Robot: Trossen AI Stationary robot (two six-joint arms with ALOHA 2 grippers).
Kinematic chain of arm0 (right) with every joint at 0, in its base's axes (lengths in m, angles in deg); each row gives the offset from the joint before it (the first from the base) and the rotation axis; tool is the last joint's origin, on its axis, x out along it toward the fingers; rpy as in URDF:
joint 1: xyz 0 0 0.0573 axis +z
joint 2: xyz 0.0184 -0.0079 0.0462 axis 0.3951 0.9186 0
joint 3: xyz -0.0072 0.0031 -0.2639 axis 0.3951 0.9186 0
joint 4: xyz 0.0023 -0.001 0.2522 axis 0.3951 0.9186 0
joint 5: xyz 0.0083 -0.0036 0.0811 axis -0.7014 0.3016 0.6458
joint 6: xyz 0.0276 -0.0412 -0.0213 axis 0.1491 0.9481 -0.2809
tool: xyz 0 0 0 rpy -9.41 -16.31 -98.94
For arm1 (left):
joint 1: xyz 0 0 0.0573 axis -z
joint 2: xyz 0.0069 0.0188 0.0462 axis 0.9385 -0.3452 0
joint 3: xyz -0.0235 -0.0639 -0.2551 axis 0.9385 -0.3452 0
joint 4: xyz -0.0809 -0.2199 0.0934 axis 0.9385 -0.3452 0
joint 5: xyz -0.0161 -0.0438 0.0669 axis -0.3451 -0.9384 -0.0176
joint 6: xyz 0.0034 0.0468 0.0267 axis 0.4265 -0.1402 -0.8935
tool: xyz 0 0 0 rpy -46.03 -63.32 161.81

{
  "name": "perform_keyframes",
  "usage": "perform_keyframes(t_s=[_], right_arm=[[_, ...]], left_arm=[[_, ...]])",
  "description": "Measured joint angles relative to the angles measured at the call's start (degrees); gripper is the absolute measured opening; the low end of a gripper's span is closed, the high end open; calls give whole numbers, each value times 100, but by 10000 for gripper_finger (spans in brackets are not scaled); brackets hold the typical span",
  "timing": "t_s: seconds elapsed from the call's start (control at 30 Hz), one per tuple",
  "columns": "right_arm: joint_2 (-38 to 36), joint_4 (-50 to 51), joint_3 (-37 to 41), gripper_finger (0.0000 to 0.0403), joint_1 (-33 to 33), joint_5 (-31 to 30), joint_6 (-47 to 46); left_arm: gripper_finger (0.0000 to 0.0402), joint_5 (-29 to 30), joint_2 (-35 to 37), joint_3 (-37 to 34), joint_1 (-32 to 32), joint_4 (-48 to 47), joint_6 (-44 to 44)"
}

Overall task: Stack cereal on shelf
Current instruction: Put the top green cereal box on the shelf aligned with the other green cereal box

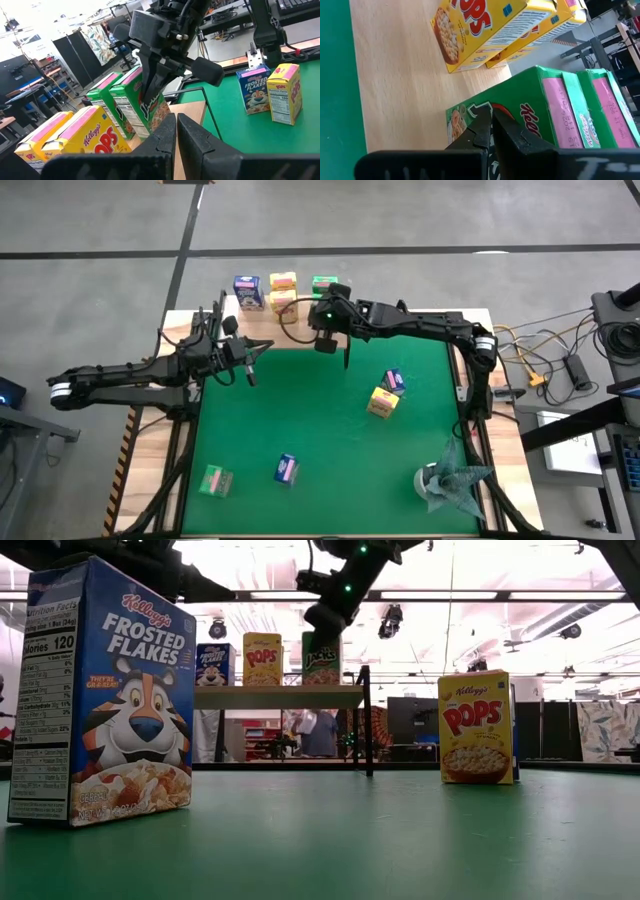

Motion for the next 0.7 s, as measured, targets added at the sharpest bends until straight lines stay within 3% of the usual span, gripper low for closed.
perform_keyframes(t_s=[0.5, 0.7], right_arm=[[0, 866, 0, 9, 6, -4, -162], [-2, 1106, 2, 9, -2, -346, -154]], left_arm=[[0, -1, 0, 0, 0, -47, 0], [0, -1, 0, 0, 0, -54, -13]])
